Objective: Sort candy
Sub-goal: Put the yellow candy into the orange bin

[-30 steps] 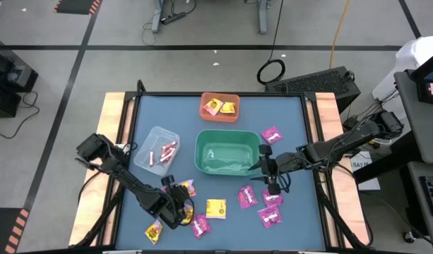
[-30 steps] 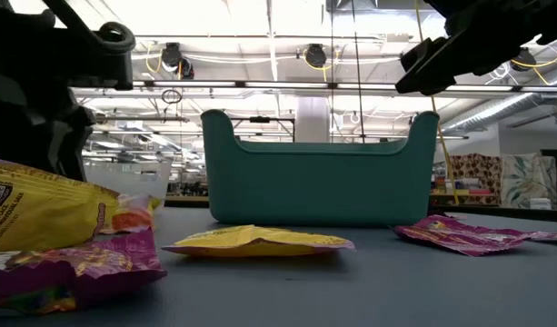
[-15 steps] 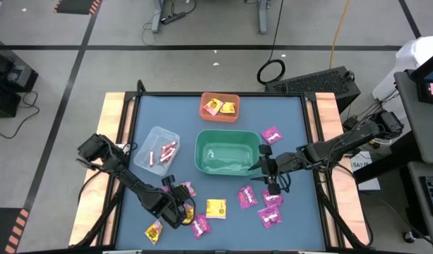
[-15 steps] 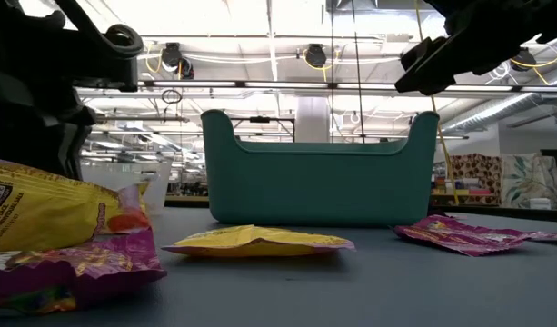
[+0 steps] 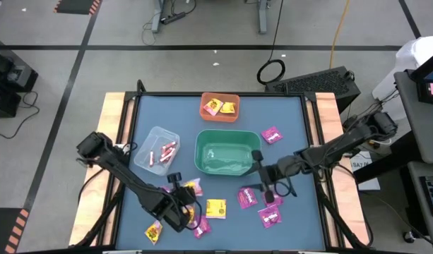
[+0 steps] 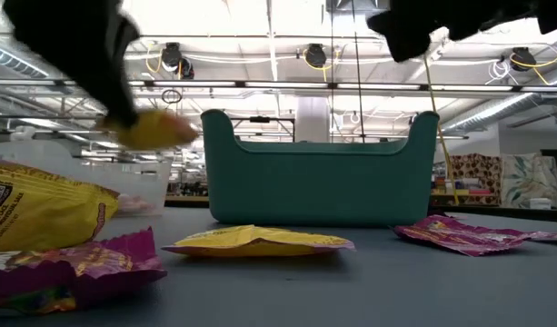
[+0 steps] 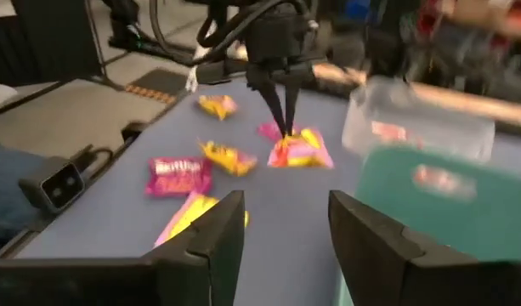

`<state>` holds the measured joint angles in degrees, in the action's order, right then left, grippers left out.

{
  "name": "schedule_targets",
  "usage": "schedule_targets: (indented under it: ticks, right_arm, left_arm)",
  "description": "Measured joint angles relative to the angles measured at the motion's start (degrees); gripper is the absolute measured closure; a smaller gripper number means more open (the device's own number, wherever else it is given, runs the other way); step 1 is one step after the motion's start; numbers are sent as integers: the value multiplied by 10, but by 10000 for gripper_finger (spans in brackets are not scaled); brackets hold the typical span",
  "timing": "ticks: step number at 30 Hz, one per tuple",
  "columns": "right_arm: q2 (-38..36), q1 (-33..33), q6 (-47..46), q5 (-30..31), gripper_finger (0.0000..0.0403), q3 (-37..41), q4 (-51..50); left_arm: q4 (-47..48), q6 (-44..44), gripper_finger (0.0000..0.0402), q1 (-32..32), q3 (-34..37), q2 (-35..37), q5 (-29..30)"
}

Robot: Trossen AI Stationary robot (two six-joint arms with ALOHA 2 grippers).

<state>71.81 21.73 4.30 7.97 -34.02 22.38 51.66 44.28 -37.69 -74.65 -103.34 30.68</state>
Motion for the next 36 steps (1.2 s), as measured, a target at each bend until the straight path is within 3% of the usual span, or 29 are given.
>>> schedule_targets:
  ticks: [3, 13, 19, 25, 30, 36]
  right_arm:
    - [48, 7, 56, 24, 236, -7, 63]
    - [208, 38, 203, 184, 185, -118, 58]
    - [276, 51, 315, 256, 175, -194, 59]
    - [330, 50, 398, 254, 176, -249, 59]
    - [358, 50, 429, 267, 196, -285, 61]
    - [362, 50, 419, 285, 256, -291, 58]
  left_arm:
    - [-2, -60, 392, 5, -30, 18, 4]
    - [-61, -249, 392, 28, -64, 74, -14]
    - [-77, -271, 392, 49, -63, 76, -58]
    - [-77, -271, 392, 66, -63, 76, -65]
    - [-77, -279, 392, 75, -63, 76, -79]
    - [-74, -285, 391, 81, -63, 76, -75]
